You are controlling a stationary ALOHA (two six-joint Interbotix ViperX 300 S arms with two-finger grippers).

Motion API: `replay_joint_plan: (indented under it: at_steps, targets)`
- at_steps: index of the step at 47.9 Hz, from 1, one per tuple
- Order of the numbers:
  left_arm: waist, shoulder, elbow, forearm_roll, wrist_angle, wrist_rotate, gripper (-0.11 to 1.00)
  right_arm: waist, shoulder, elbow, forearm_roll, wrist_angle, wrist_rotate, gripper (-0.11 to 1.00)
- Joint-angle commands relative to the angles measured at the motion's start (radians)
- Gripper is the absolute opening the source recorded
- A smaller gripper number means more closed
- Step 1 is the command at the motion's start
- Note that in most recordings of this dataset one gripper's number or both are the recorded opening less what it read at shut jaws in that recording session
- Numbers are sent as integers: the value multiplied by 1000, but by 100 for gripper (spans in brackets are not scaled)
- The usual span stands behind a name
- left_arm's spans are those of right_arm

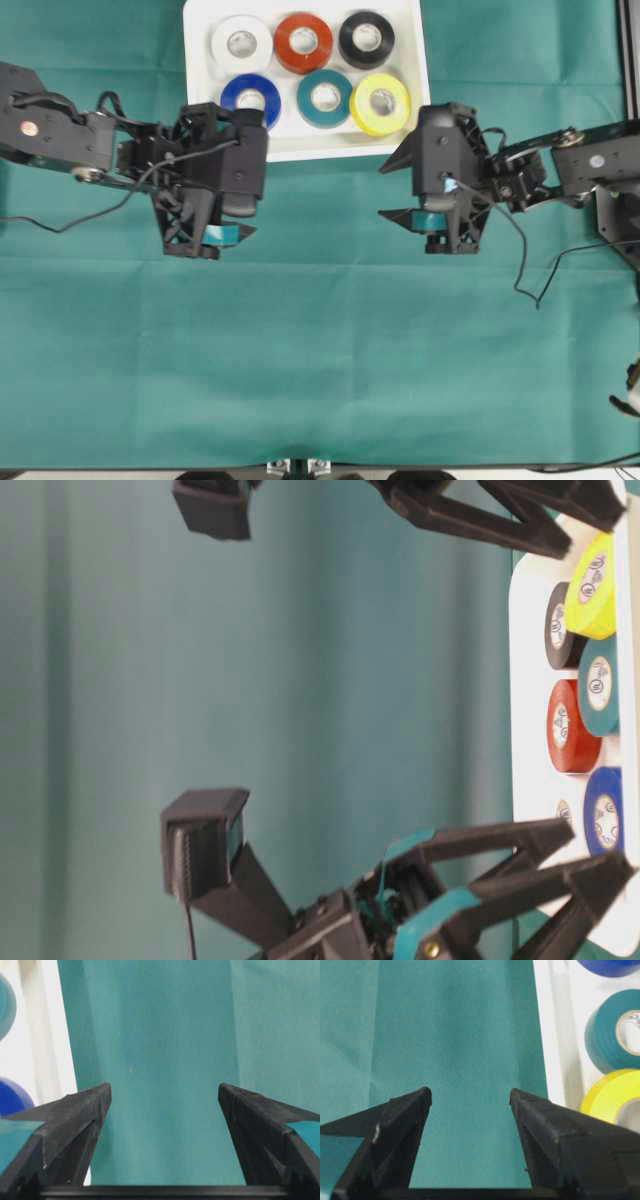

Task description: Put the tape alternately from left to right into the white case.

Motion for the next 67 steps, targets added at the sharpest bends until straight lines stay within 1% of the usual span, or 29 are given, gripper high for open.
replay_joint_plan:
  at_steps: [1,17,35,43,58,67]
  targets:
    - [-3,-48,8,-2,-3,-2,60,2,-49,2,-3,-3,-2,72]
    - [-2,-152,100,-2,-5,-3,60,0,-164,67,-3,-5,-2,72]
    - [5,-258,183,-2,-52,3,60,-9,-311,147,-3,-6,-2,71]
    - [6,-311,222,-2,-100,6,60,-14,-385,190,-3,-9,-2,71]
    - [6,-420,322,-2,-206,5,59,-40,-572,295,-3,-15,0,71]
    - [6,-466,367,-2,-229,2,59,-46,-695,353,-3,-25,0,71]
